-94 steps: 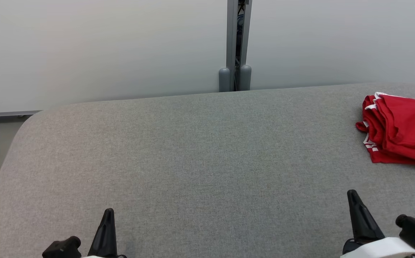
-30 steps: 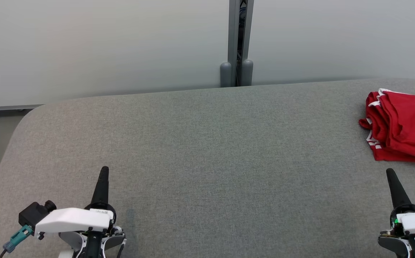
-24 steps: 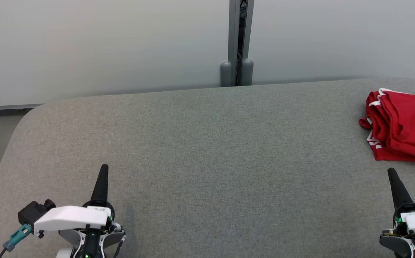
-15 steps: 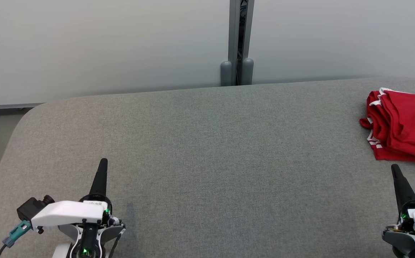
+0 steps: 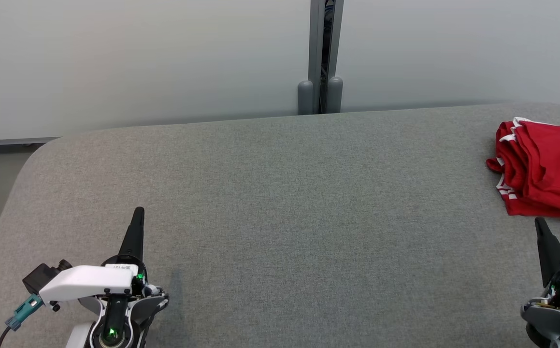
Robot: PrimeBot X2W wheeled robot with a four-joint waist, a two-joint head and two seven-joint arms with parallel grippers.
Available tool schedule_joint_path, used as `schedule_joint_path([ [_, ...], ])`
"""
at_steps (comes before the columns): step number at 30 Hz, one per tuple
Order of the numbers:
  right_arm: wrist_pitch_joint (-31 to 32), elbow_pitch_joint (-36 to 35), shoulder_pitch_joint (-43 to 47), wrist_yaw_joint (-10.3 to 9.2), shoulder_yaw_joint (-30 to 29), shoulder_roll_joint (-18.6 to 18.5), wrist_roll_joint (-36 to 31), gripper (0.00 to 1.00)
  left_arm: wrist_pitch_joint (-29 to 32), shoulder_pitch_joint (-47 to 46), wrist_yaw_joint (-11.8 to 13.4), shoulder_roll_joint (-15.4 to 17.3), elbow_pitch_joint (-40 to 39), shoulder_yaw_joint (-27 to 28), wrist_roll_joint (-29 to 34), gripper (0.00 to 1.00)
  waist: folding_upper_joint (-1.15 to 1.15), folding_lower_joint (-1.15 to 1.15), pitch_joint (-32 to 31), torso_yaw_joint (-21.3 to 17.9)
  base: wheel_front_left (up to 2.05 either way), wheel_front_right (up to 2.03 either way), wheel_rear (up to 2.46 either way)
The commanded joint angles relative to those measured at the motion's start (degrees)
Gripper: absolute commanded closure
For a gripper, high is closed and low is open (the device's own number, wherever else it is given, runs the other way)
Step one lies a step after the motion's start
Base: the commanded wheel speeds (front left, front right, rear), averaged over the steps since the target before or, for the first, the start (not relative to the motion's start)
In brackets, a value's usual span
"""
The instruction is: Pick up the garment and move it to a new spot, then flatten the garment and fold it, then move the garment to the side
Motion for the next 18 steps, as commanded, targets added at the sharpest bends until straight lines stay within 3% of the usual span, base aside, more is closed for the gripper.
schedule_joint_path([
  [1,0.49,0.14,-0.78,0.0,-0.28,-0.32,1.2,1.0,0.29,-1.71,-0.42,0.3,-0.01,0.3,-1.05,1.0,0.0,0.0,0.02,0.01,0.0,0.0,0.0],
  [18,2.8,0.58,-1.67,0.0,-2.1,-0.23,7.76,1.0,1.46,-3.46,-1.34,0.32,1.09,0.47,-7.72,1.0,0.0,0.0,0.34,0.09,0.0,0.0,0.0],
])
